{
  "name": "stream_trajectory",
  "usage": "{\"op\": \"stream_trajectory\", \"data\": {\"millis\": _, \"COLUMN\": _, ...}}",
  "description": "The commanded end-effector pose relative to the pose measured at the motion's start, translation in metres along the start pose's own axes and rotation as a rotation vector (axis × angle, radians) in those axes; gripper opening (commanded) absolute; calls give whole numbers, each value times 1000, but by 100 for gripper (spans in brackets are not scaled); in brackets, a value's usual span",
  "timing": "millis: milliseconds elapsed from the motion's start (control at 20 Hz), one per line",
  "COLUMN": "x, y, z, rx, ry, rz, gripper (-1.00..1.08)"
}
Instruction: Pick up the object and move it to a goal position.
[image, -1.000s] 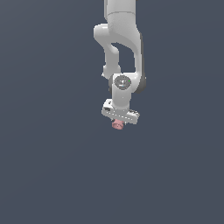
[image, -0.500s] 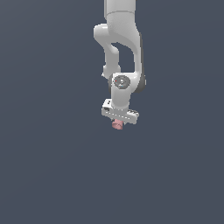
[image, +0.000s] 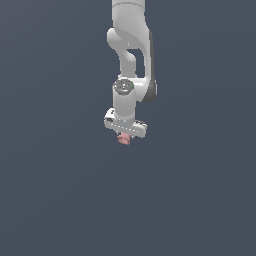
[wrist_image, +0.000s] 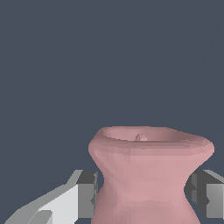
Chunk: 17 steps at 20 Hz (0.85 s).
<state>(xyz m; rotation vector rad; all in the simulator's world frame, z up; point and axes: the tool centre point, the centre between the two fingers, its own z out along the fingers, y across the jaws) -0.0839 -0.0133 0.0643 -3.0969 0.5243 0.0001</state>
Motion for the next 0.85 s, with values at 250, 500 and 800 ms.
{"op": "stream_trajectory", "data": {"millis": 250, "x": 13, "y": 69, "z": -28, "rx": 0, "ry": 0, "rz": 1, "gripper": -100}}
{"op": "stream_trajectory", "data": {"millis": 500, "x": 19, "y": 98, "z": -40, "rx": 0, "ry": 0, "rz": 1, "gripper": -100}}
{"op": "stream_trajectory", "data": {"millis": 800, "x": 23, "y": 110, "z": -45, "rx": 0, "ry": 0, "rz": 1, "gripper": -100}}
